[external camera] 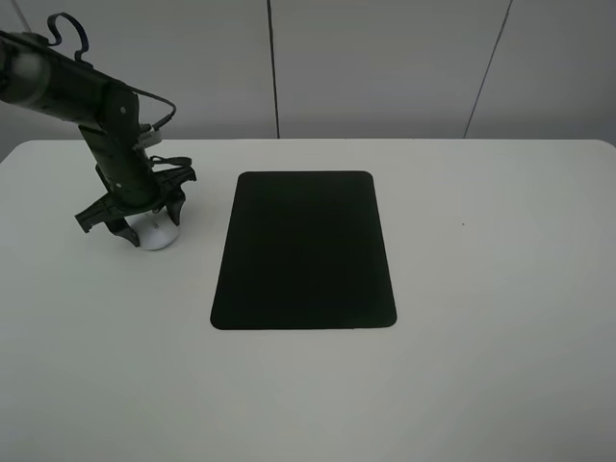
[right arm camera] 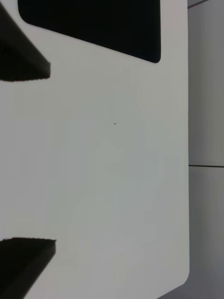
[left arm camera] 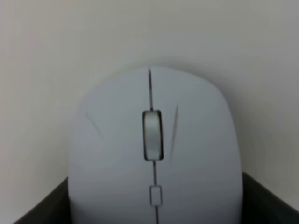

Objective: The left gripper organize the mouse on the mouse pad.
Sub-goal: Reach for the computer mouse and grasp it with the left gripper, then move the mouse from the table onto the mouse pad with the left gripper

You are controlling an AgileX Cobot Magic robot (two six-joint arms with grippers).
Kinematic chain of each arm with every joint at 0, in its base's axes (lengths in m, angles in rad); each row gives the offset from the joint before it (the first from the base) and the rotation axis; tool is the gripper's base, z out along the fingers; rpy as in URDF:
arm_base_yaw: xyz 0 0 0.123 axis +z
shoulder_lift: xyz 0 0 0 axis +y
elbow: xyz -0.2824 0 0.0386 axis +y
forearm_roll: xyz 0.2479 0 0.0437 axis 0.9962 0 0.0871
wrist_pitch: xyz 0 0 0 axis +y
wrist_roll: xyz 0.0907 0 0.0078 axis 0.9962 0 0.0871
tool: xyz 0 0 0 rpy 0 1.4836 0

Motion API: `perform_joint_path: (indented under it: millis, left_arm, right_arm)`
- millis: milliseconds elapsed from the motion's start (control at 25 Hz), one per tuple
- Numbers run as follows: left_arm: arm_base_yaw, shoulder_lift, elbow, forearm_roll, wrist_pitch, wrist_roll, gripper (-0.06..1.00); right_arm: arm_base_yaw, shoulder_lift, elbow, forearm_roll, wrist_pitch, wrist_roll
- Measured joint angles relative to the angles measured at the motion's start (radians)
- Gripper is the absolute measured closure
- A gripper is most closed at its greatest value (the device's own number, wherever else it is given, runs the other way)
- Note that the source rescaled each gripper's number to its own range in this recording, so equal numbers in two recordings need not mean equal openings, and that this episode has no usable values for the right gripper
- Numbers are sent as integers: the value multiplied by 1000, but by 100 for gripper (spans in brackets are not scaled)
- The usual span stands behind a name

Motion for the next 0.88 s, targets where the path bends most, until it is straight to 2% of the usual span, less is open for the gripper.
perform_joint_path:
  millis: [600, 880]
  left_arm:
    - [0, 0, -1, -9, 22, 1, 93]
    - [0, 0, -1, 20, 19, 2, 93]
  right_arm:
    - [0, 0, 0, 0, 0, 0]
    - [0, 0, 0, 0, 0, 0]
